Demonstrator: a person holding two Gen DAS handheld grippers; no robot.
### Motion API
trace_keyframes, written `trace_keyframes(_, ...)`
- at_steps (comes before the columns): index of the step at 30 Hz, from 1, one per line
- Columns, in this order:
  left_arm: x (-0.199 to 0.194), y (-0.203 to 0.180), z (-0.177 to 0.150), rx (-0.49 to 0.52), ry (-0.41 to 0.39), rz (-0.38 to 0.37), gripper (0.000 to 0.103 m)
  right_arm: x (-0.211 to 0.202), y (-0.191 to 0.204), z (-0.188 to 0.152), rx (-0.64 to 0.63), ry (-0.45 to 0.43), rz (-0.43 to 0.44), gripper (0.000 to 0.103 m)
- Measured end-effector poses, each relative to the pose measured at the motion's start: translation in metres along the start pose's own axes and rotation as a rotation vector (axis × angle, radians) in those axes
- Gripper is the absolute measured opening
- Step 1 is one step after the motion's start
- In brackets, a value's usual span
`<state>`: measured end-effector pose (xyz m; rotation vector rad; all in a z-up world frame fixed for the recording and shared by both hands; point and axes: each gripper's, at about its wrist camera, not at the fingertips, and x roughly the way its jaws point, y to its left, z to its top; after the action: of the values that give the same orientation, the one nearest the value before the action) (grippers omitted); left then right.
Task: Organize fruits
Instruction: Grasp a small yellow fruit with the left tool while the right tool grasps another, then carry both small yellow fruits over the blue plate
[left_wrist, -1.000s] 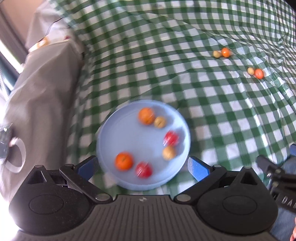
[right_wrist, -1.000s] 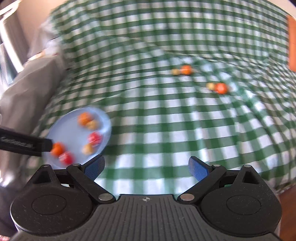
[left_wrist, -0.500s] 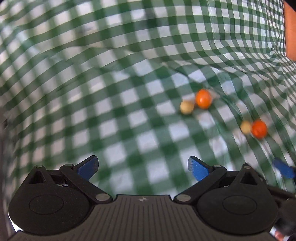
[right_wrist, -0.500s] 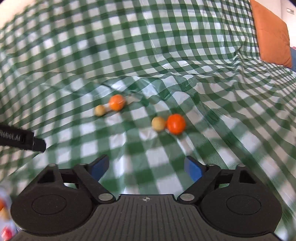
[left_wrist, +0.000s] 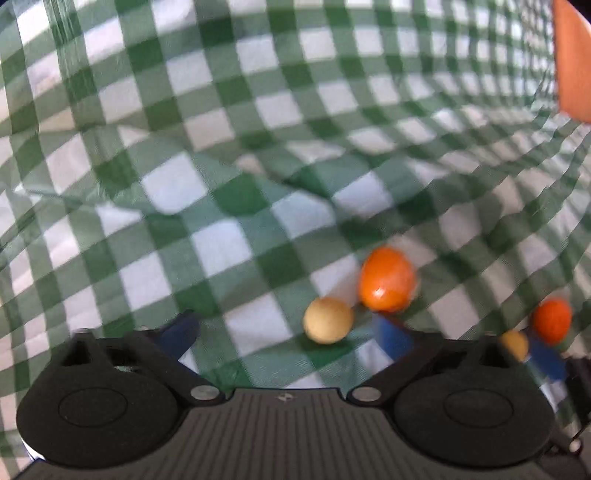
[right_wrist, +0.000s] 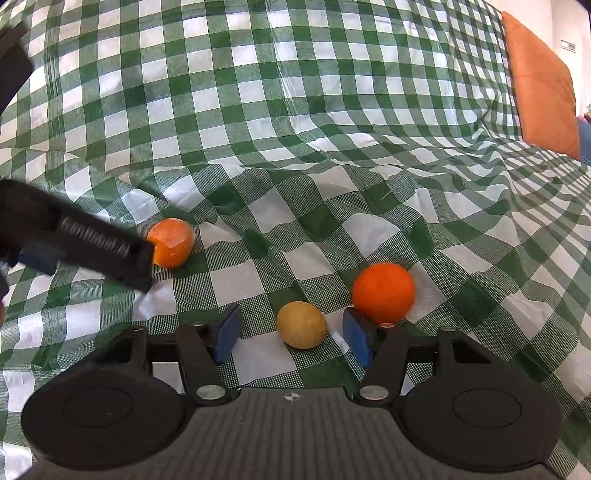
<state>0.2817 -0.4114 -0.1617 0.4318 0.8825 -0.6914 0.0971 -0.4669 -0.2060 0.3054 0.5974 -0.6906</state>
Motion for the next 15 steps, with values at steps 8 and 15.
trace_keyframes(8, -0.042, 0.000, -0.014, -0.003, 0.010, -0.039, 0.030, -0.013, 0.002, -0.002, -0.030, -0.014, -0.006, 0.029)
trace_keyframes(15, -0.144, 0.018, -0.079, -0.078, 0.080, 0.005, 0.030, -0.081, -0.009, 0.002, 0.020, 0.048, 0.062, 0.029)
